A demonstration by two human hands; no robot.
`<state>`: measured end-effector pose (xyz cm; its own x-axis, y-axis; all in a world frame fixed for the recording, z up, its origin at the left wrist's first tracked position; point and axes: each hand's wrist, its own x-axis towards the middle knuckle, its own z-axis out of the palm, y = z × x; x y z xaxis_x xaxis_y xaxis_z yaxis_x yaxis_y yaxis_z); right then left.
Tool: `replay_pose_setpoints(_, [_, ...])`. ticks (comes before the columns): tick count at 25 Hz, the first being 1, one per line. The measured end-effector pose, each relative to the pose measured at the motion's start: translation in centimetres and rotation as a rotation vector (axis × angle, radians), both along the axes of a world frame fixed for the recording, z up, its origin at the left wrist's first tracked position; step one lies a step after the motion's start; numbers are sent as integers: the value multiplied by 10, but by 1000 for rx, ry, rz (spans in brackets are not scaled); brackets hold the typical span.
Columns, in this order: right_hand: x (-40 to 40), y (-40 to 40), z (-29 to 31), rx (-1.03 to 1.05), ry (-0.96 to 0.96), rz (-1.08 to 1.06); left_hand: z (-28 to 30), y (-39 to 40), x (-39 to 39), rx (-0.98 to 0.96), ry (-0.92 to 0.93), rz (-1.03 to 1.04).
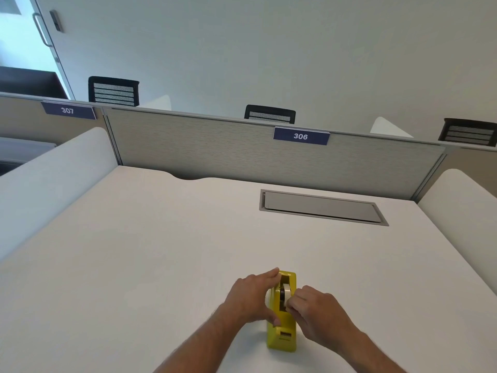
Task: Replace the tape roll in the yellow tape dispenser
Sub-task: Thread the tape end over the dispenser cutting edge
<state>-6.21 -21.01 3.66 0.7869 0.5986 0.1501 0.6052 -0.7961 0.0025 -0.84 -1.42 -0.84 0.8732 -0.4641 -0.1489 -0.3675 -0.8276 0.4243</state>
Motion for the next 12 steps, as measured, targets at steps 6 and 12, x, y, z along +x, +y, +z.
replay_pose_setpoints(6, [-10, 5, -3, 27, -31, -31, -2, 0, 0, 3, -5, 3])
replay_pose_setpoints(12, [-19, 4, -12, 82, -48, -28, -4, 1, 1, -10, -9, 2])
